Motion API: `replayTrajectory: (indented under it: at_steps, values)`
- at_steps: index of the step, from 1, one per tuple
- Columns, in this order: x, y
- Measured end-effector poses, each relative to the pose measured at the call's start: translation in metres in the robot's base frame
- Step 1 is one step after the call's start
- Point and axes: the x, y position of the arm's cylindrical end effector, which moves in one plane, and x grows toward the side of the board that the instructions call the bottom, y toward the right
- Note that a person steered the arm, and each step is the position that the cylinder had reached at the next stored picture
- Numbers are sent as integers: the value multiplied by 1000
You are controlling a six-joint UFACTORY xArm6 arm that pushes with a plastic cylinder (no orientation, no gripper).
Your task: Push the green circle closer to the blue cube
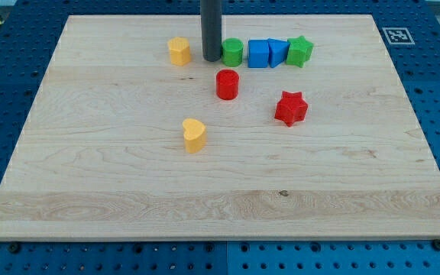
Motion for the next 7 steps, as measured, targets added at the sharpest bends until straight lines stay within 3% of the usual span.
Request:
replayTrajectory:
  at_steps: [7]
  values:
    - [4, 14]
